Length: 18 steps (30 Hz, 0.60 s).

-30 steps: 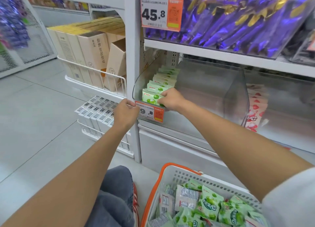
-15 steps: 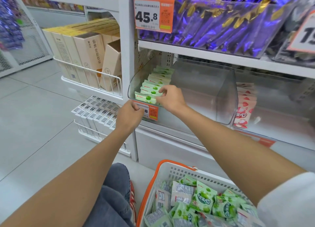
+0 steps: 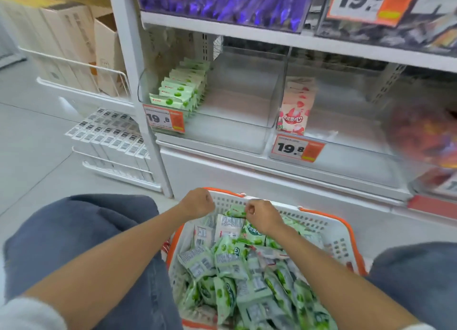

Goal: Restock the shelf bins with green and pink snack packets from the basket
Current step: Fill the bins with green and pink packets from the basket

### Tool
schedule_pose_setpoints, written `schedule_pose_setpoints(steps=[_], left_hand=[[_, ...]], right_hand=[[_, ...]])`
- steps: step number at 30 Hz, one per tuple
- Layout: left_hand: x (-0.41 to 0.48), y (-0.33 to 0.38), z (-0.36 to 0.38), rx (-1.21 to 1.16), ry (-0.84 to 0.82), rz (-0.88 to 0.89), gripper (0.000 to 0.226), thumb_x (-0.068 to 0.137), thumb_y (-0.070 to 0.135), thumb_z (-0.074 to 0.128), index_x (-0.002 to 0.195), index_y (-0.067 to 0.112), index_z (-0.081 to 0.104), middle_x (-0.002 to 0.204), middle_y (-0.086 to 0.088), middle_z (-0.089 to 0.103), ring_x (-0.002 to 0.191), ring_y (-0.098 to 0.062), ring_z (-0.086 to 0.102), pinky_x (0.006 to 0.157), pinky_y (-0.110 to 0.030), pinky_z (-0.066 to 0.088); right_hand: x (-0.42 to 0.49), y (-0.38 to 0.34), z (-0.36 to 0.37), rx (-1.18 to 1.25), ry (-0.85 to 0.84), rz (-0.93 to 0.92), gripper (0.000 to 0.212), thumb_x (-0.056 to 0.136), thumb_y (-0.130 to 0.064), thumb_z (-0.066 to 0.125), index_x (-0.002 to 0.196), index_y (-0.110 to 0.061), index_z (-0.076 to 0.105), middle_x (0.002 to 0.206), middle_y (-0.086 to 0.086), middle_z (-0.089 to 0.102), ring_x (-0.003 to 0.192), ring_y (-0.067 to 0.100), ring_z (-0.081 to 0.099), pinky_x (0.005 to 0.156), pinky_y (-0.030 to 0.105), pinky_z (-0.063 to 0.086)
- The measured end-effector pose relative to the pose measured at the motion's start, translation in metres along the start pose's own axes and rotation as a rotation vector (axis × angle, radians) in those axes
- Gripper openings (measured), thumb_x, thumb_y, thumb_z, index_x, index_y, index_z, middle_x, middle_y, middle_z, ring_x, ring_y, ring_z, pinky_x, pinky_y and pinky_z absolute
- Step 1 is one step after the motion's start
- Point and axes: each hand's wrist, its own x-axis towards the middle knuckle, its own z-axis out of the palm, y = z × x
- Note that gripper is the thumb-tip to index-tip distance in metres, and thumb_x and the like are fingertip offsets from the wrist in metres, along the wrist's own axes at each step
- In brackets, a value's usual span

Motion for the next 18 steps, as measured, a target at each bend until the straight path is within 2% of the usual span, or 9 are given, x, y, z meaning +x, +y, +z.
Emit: schedule_pose_setpoints(steps=[2,4,6,8,11,15,18], left_hand=[[-0.001,-0.004,0.019,0.051,-0.066,-0.006,0.01,0.087,0.01,0.054,0.078,0.013,0.058,0.079,-0.013,0.062,0.073,-0.021,0.055,0.072,-0.035,0.054],[0.001,-0.01,0.03,0.035,-0.095,-0.006,0.012,0.087,0.007,0.054,0.076,0.012,0.057,0.077,-0.008,0.057,0.072,-0.021,0.055,0.07,-0.032,0.052],[0.002,-0.013,0.034,-0.006,-0.102,-0.02,0.013,0.085,0.003,0.055,0.074,0.01,0.058,0.076,-0.01,0.056,0.07,-0.022,0.054,0.065,-0.031,0.047],[0.005,-0.016,0.036,-0.028,-0.101,-0.032,0.014,0.085,0.002,0.055,0.073,0.008,0.061,0.074,-0.009,0.06,0.067,-0.022,0.056,0.065,-0.032,0.047],[0.005,-0.014,0.037,0.005,-0.086,-0.037,0.013,0.087,0.005,0.056,0.079,0.006,0.066,0.075,-0.002,0.065,0.067,-0.015,0.06,0.071,-0.03,0.053],[0.008,-0.017,0.041,0.019,-0.103,-0.062,0.011,0.087,0.008,0.058,0.08,0.013,0.065,0.08,0.002,0.066,0.073,-0.015,0.062,0.079,-0.035,0.057],[0.008,-0.015,0.041,0.048,-0.113,-0.043,0.011,0.089,0.01,0.057,0.089,0.009,0.067,0.089,-0.004,0.069,0.076,-0.018,0.062,0.081,-0.039,0.057]], right_hand=[[-0.007,0.037,0.018,0.028,-0.058,0.11,0.02,0.09,-0.009,0.054,0.105,-0.012,0.067,0.101,0.004,0.067,0.091,0.021,0.061,0.081,0.03,0.051],[-0.007,0.059,0.029,0.059,-0.078,0.195,0.03,0.09,-0.007,0.055,0.119,-0.009,0.064,0.119,0.01,0.064,0.102,0.023,0.06,0.09,0.031,0.05],[0.0,0.067,0.034,0.094,-0.08,0.237,0.046,0.091,-0.004,0.053,0.137,-0.008,0.052,0.139,0.012,0.053,0.122,0.026,0.054,0.1,0.031,0.044],[0.01,0.066,0.037,0.094,-0.096,0.229,0.054,0.092,-0.003,0.051,0.145,-0.009,0.042,0.144,0.013,0.047,0.127,0.027,0.05,0.102,0.032,0.043],[0.019,0.068,0.044,-0.04,-0.13,0.207,0.06,0.092,-0.004,0.051,0.148,-0.014,0.034,0.131,0.014,0.057,0.113,0.028,0.057,0.091,0.033,0.048],[0.024,0.078,0.049,-0.128,-0.121,0.195,0.067,0.085,-0.004,0.057,0.145,-0.03,0.043,0.145,0.011,0.046,0.135,0.032,0.04,0.113,0.042,0.034],[0.025,0.075,0.042,-0.109,-0.124,0.124,0.051,0.088,-0.01,0.063,0.137,-0.021,0.054,0.143,0.009,0.05,0.132,0.028,0.044,0.114,0.04,0.033]])
